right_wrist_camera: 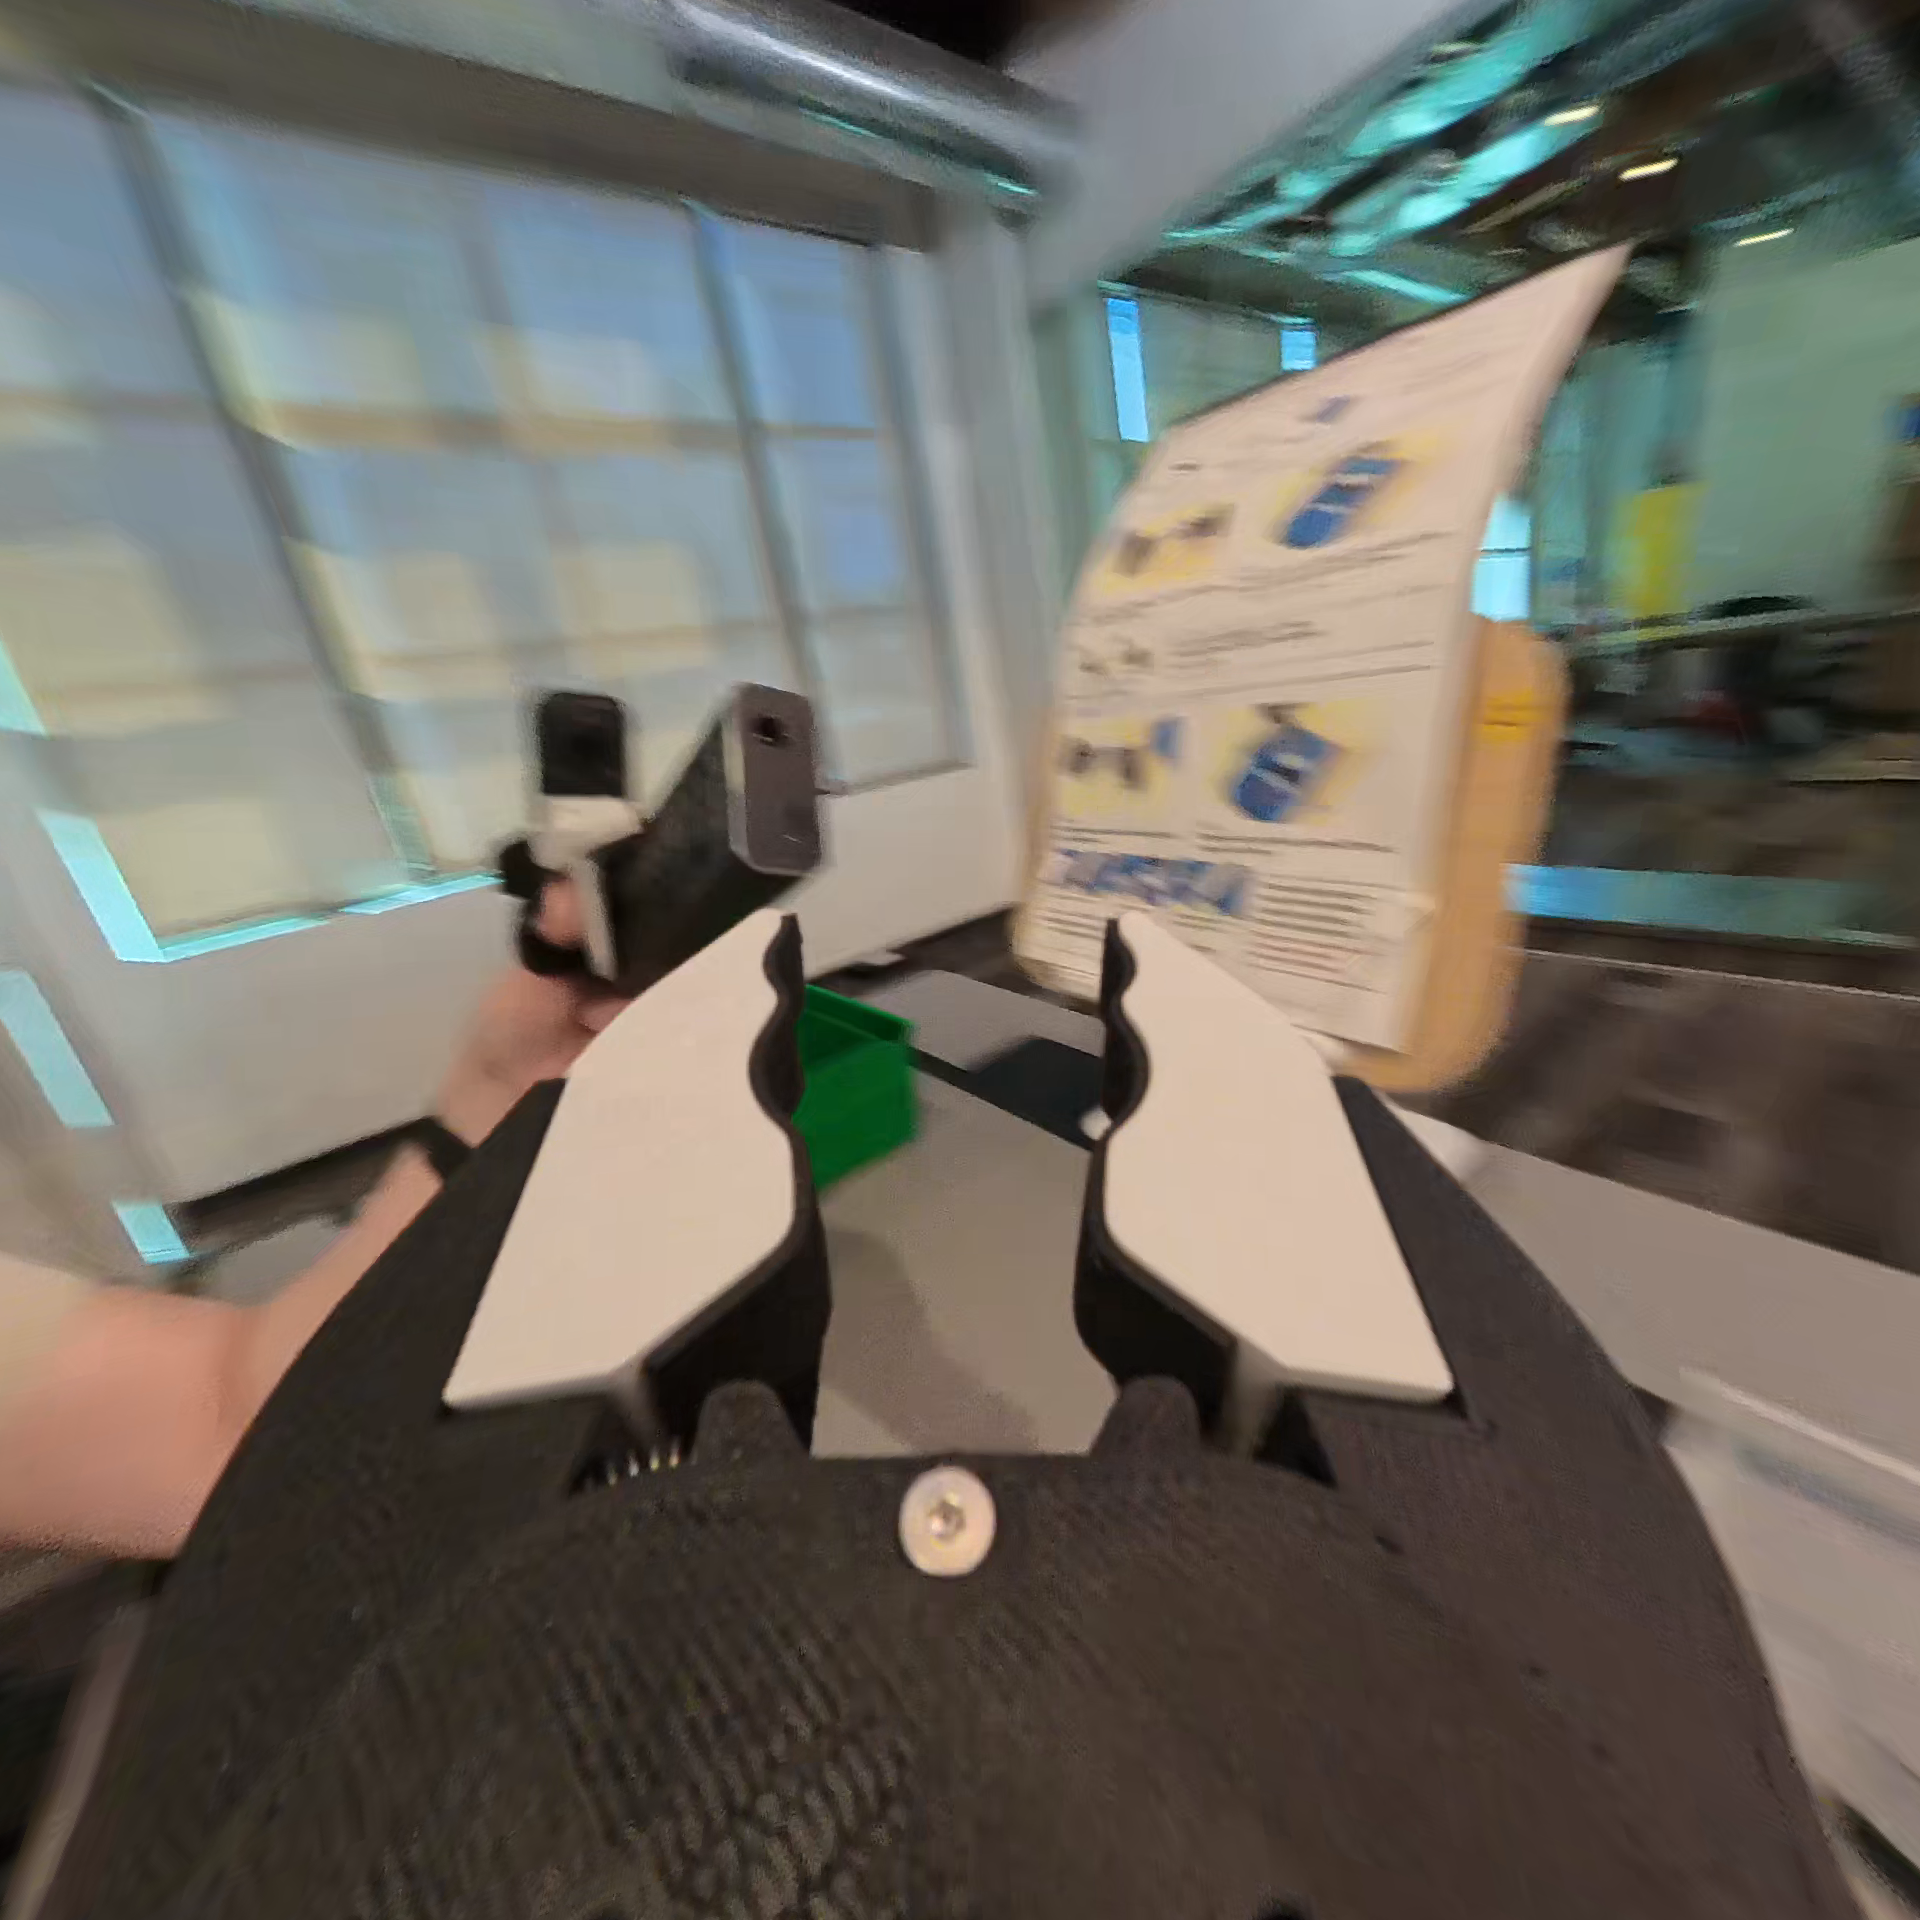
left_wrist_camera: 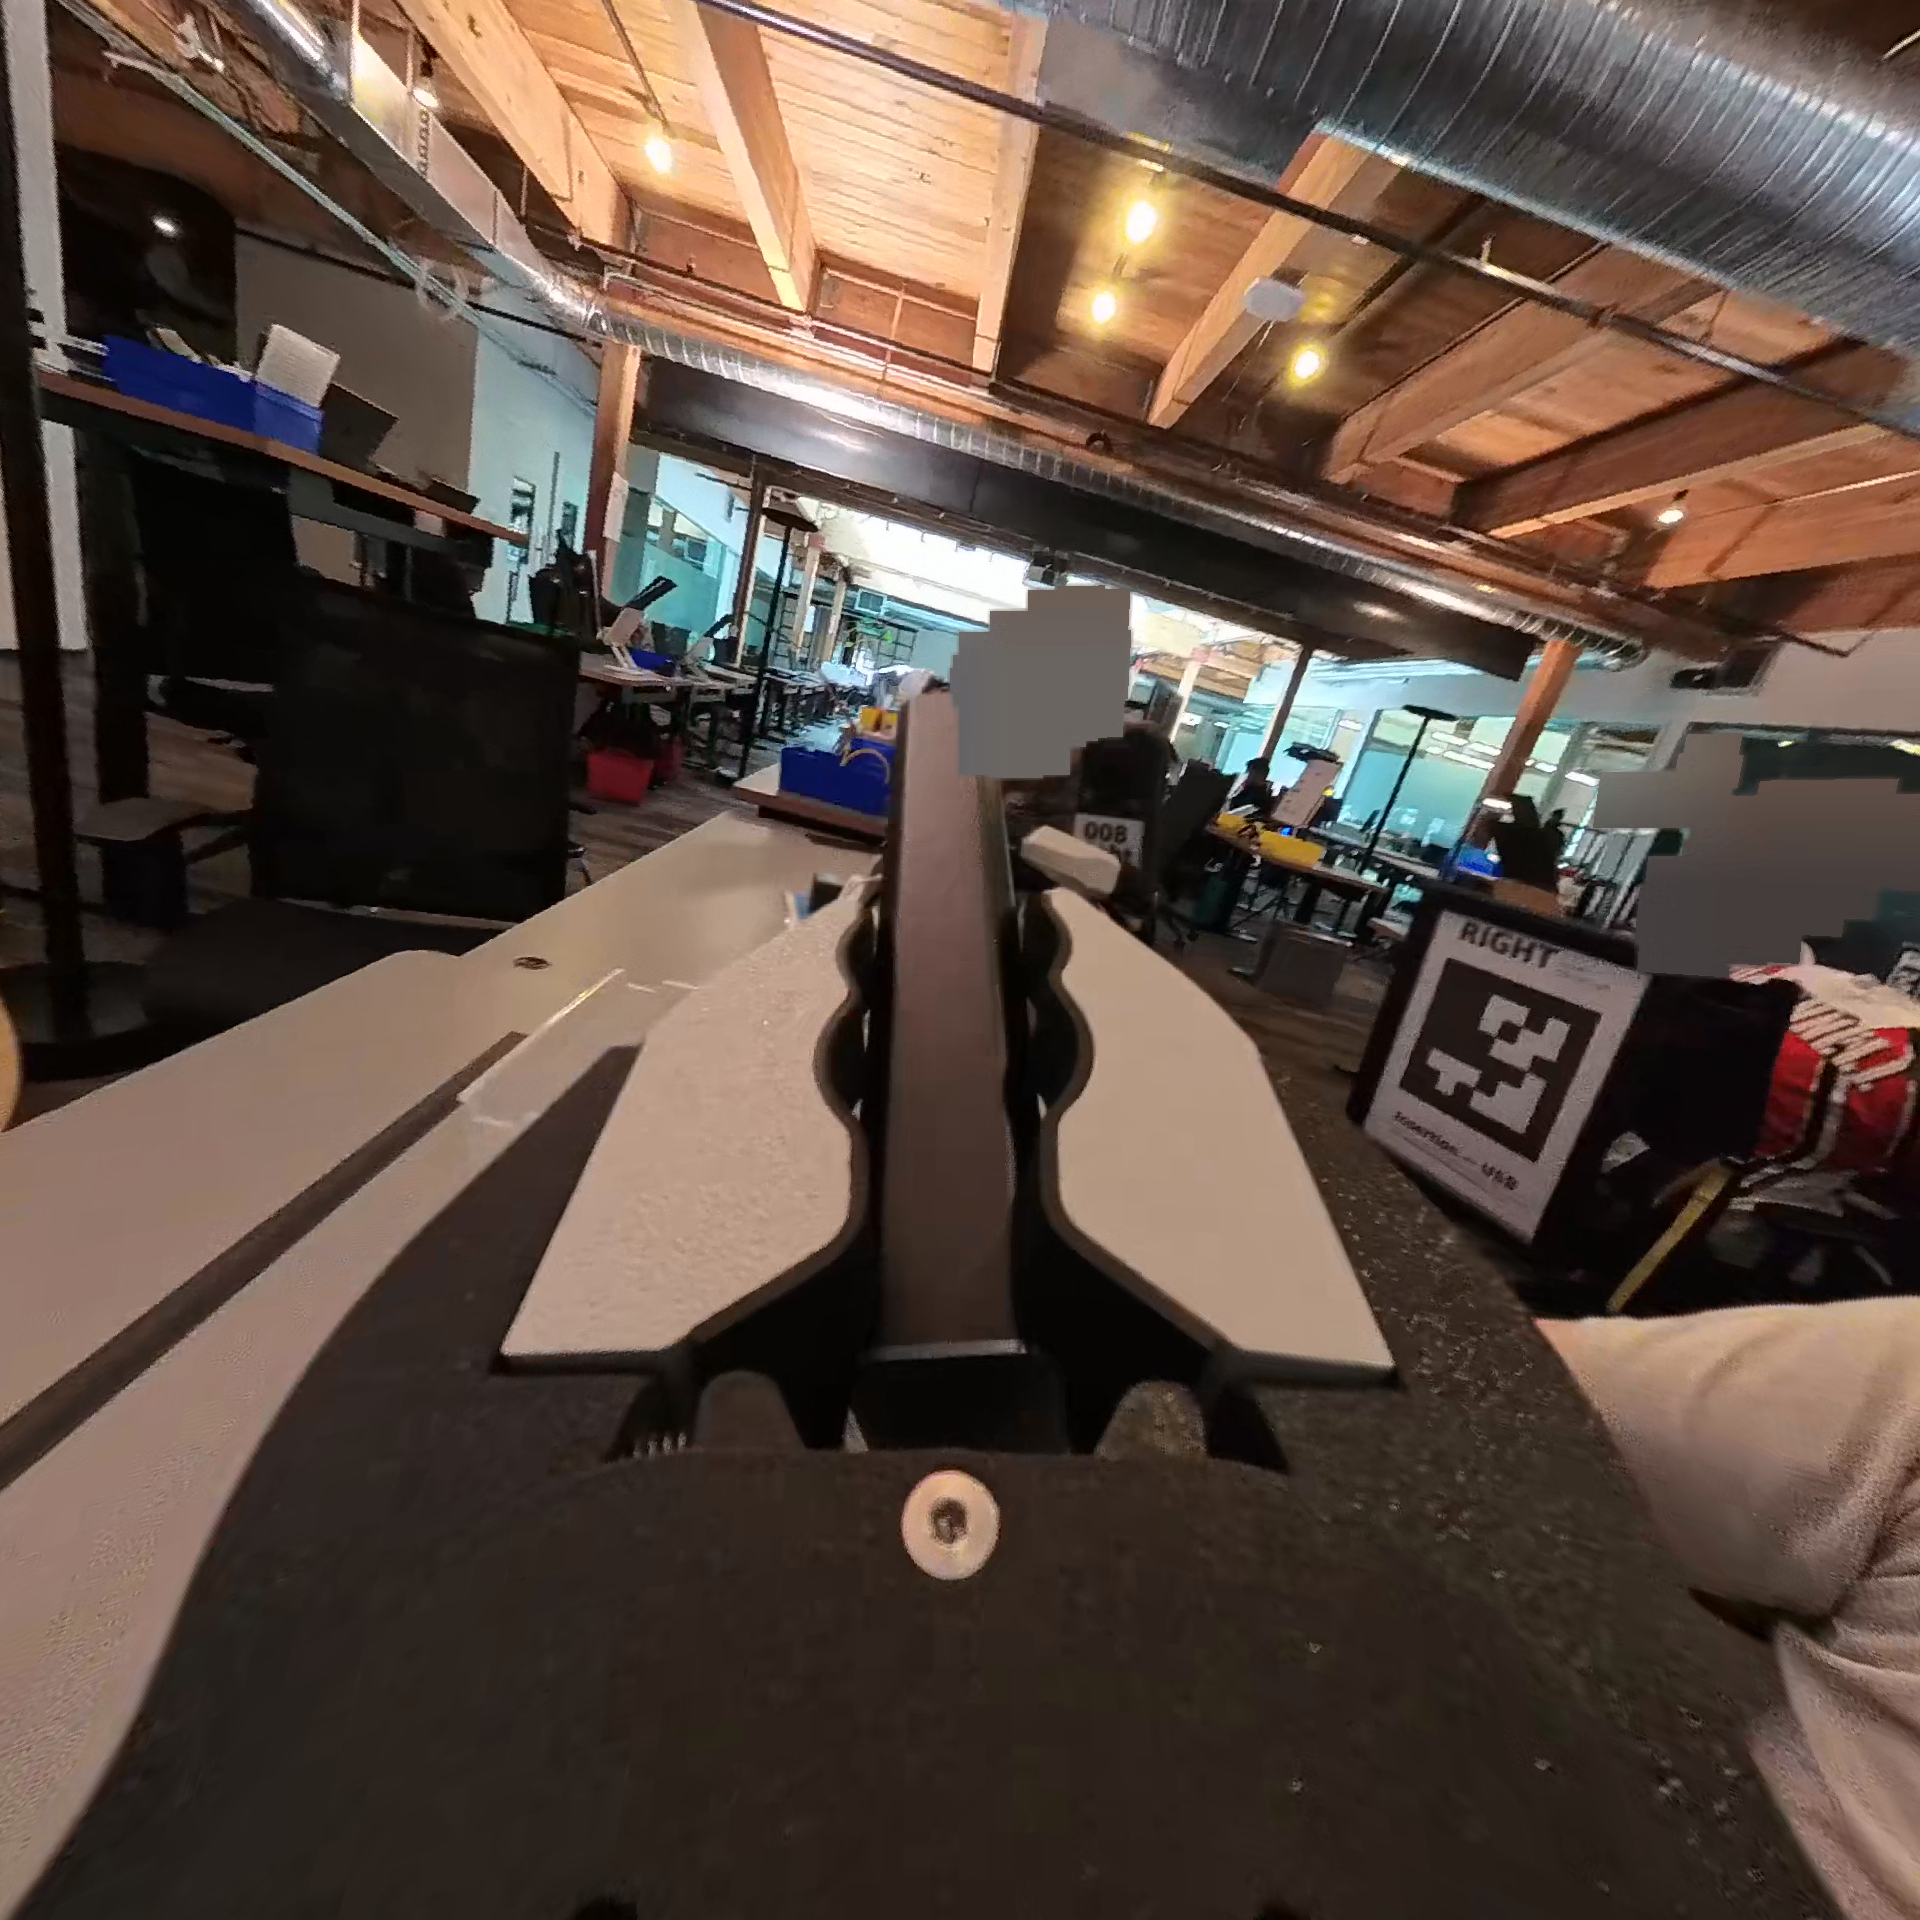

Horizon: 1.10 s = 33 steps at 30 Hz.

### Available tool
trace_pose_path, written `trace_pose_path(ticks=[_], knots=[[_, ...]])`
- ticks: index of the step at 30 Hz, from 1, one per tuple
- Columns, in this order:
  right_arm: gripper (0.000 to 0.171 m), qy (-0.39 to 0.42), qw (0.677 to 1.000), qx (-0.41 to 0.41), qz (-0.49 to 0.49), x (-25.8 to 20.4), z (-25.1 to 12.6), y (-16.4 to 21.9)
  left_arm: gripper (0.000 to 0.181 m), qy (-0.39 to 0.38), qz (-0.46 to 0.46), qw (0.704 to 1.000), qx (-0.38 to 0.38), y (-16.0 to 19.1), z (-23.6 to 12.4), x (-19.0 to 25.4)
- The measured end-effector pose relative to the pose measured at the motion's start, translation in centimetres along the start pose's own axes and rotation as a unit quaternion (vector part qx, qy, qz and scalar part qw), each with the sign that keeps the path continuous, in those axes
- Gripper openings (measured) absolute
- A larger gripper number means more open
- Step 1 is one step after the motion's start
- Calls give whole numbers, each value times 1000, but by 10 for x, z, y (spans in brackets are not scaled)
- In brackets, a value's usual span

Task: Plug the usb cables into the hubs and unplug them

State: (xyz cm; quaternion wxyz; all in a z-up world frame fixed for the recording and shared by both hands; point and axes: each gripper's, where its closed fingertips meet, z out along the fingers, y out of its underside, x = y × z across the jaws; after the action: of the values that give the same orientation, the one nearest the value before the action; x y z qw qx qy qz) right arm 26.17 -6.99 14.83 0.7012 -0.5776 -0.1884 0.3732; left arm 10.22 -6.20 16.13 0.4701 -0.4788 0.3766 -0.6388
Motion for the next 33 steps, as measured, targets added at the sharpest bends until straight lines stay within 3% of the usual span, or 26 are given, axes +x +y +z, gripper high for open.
trace_pose_path(ticks=[5,7,10,16,21,26,29,33], knots=[[68,-196,976,0,95,-71,81,25,26,9,-37,999,38,1,7,-6],[63,-218,967,3,133,-80,102,35,26,-1,-31,999,44,3,9,-9],[31,-222,958,17,179,-80,120,45,26,-6,-33,997,62,4,11,-13],[29,-218,957,18,190,-61,109,53,35,4,-54,998,10,24,21,-21],[29,-157,975,29,156,-25,85,31,39,-33,-26,999,20,15,10,-32],[29,8,1000,6,22,21,30,-15,35,-43,-13,999,31,-6,-9,-28],[28,151,983,-66,-78,61,-2,-31,30,-27,-11,999,35,-13,-14,-20],[29,237,935,-219,-144,117,-23,-31,30,-18,-15,999,41,-19,-18,-14]])
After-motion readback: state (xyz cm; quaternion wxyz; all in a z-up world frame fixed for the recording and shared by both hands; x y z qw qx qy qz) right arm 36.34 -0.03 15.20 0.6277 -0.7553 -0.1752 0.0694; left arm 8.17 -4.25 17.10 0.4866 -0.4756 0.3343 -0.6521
